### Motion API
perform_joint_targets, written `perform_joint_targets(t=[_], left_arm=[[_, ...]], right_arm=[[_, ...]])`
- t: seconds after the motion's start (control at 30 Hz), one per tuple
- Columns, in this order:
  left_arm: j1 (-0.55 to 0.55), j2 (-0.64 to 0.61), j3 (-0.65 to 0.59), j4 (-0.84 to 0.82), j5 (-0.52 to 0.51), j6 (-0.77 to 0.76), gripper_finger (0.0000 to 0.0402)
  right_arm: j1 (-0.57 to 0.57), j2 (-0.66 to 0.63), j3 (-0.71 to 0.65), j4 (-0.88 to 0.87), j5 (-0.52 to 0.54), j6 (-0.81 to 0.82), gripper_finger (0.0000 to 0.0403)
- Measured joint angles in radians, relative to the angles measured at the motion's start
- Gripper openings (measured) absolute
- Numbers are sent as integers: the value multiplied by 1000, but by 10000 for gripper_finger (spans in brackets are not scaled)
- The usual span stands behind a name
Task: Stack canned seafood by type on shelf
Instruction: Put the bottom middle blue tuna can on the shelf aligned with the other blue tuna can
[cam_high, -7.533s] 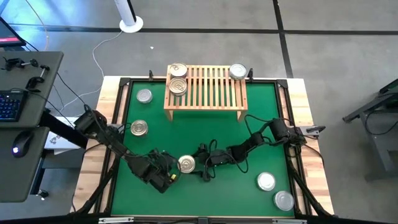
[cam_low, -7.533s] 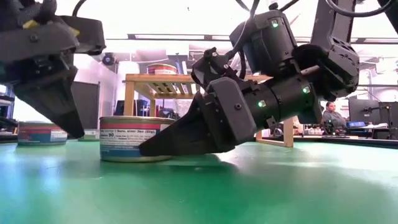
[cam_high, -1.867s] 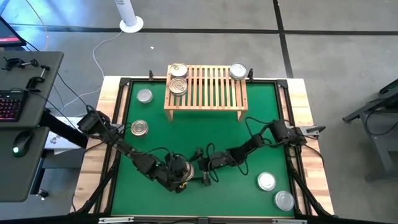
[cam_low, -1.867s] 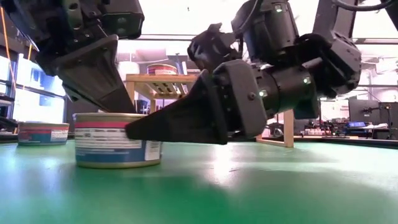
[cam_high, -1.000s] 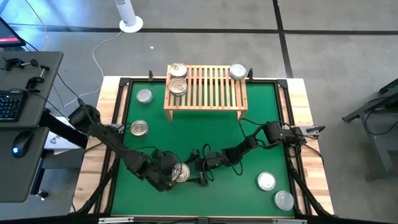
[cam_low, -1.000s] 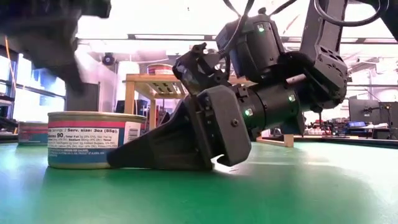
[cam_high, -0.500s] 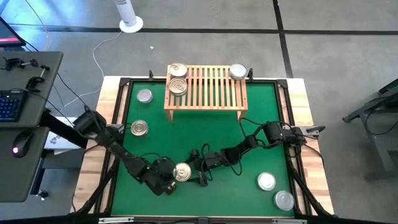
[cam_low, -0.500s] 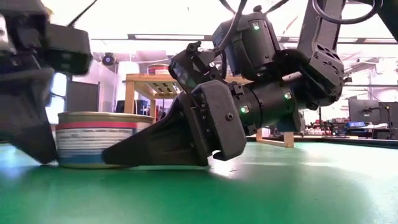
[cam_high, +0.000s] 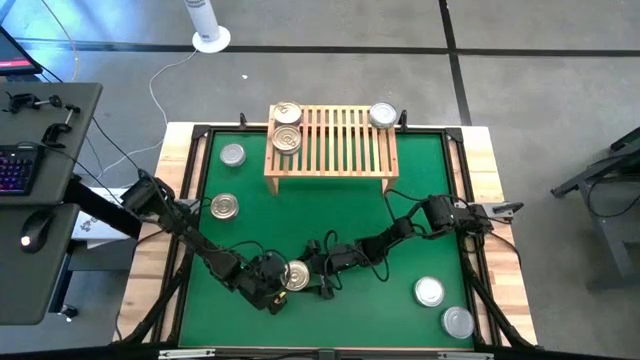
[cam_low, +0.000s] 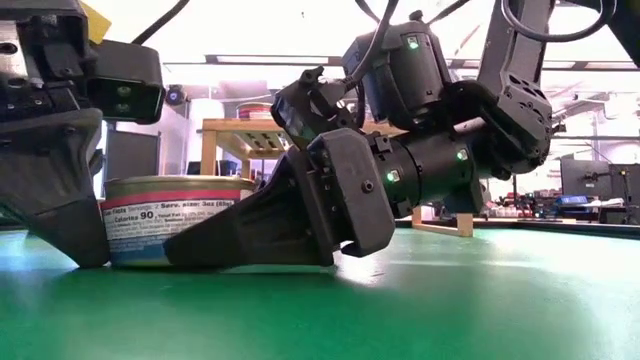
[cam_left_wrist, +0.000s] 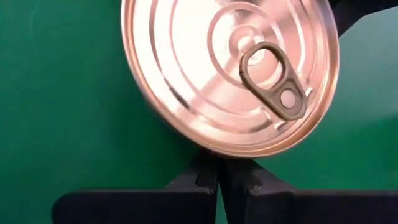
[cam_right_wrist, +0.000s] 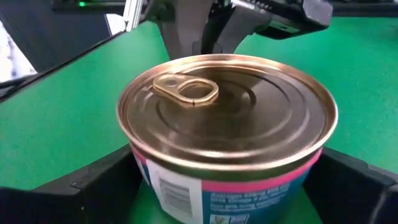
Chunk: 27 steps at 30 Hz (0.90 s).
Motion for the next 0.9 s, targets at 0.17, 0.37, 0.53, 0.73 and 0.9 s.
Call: perform_joint_targets(t=[0.17, 0.37, 0.53, 0.73, 0.9], left_arm=[[-21, -23, 5, -52, -21, -42, 0], [-74, -63, 0, -221, -143, -166, 0], [-89, -71, 0, -242, -163, -189, 0], [-96, -73, 1, -259, -162, -194, 0], [-127, -74, 1, -321, -182, -260, 0]], right_arm=[[0, 1, -41, 98, 23, 43, 392], [-3, -2, -124, 215, 60, 88, 392], [-1, -5, -146, 227, 59, 96, 391], [9, -54, -161, 176, 63, 91, 391], [32, -197, -241, 144, 147, 39, 391]])
